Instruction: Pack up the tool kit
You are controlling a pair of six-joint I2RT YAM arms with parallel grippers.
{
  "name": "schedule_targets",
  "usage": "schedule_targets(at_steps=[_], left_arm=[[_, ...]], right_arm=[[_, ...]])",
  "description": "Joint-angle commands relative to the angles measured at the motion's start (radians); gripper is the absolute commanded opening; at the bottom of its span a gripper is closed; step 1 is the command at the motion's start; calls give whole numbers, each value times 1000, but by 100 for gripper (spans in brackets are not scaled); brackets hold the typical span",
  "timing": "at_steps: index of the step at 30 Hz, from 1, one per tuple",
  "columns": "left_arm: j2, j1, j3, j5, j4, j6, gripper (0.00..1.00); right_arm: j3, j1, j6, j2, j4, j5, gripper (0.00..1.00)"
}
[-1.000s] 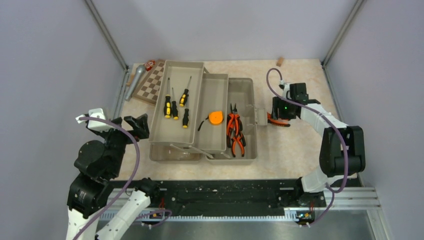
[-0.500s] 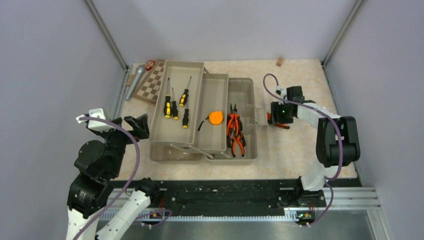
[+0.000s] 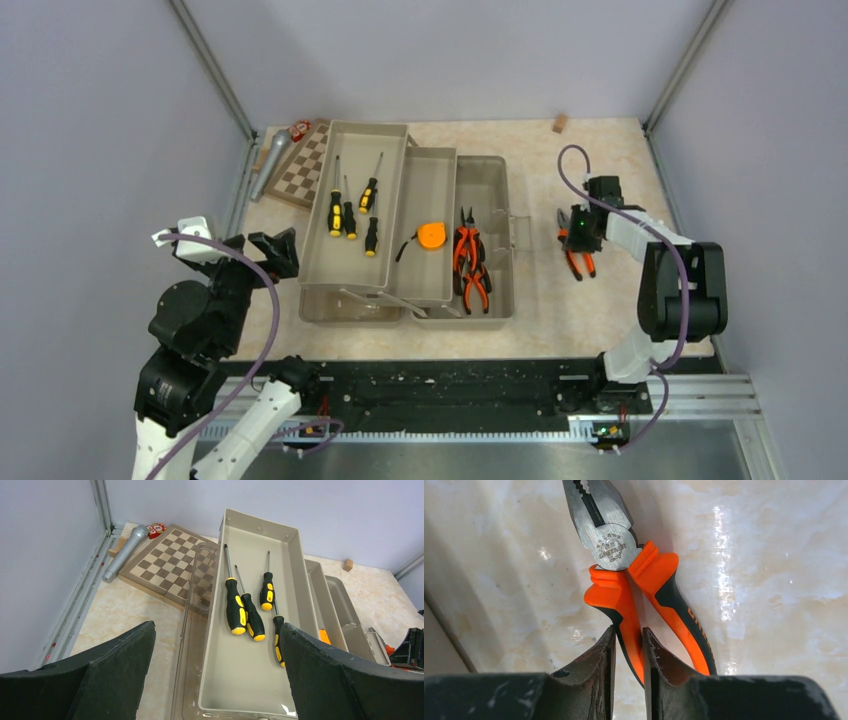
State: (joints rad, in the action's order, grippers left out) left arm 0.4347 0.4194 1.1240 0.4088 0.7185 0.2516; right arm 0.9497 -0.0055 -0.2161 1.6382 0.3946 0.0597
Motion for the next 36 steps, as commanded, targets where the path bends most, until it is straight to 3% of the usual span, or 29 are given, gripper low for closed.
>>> schedule_targets(at_steps=[1, 6, 11, 20, 26, 30, 36], left_arm=[[-4, -4, 13, -11, -34, -3, 99], [-6, -3, 12, -16, -34, 2, 99], [-7, -2, 12, -20, -35, 2, 99], [-9, -3, 18, -20, -32, 2, 99], [0, -3, 8, -32, -50, 10, 99], [8, -3, 6, -40, -56, 12, 99], [11, -3, 2, -44, -61, 17, 99]], right_arm=[[-34, -31, -77, -7, 78, -128, 19], [-46, -18, -92, 36, 62, -127, 30], [-37, 30, -80, 69, 79, -196, 31], [26, 51, -76, -99, 161, -263, 0], [200, 146, -112, -234, 307, -303, 0], [283, 268, -146, -306, 308, -291, 0], [395, 465, -246, -287, 321, -314, 0]])
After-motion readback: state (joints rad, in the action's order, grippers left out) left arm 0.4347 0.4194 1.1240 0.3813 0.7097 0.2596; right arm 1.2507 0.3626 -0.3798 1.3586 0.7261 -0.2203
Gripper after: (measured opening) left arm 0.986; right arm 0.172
